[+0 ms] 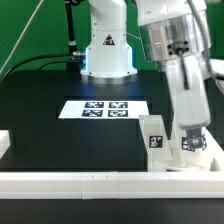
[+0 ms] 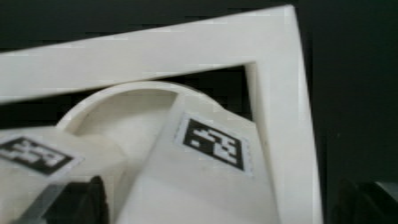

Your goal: Assemble stool

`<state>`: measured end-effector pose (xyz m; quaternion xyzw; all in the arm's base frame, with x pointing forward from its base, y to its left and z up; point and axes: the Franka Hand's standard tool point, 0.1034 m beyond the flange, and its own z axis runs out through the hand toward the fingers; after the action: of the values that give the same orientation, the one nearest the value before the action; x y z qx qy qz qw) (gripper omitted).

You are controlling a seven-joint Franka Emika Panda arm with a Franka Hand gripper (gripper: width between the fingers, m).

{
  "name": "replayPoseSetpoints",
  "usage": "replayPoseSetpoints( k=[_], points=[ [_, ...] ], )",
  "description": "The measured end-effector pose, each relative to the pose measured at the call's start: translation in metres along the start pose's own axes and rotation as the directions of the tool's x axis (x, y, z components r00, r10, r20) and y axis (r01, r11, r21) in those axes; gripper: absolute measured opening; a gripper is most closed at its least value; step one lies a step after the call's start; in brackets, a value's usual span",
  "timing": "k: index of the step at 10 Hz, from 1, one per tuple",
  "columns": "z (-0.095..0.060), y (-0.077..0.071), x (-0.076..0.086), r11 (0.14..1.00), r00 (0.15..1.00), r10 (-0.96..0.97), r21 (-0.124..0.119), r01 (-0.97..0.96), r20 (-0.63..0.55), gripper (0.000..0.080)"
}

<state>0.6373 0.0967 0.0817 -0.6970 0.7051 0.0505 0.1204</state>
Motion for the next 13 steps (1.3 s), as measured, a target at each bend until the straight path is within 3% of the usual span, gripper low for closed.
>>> replayPoseSetpoints(
  k=[2,6,7,8,9,11,13],
  points=[
    [-0.020,-0.002,-0.009,0.964,0.964,-0.266,0.000,0.266,0.019,0.0649],
    [-0.018,-0.002,-0.008,0.847,0.847,-0.531,0.008,0.531,0.009,0.0649],
    [-0.018,-0.001,-0.008,0.808,0.808,-0.590,-0.001,0.590,0.010,0.0649],
    [-0.029,-0.004,-0.013,0.619,0.621,-0.783,-0.065,0.783,0.027,0.0649],
    [-0.033,-0.010,-0.016,0.380,0.383,-0.923,-0.076,0.922,0.028,0.0649],
    [-0.020,0.001,-0.011,0.199,0.204,-0.977,-0.076,0.977,0.064,0.0649],
    [-0.021,-0.001,-0.011,0.081,0.086,-0.994,-0.069,0.994,0.070,0.0649]
  ],
)
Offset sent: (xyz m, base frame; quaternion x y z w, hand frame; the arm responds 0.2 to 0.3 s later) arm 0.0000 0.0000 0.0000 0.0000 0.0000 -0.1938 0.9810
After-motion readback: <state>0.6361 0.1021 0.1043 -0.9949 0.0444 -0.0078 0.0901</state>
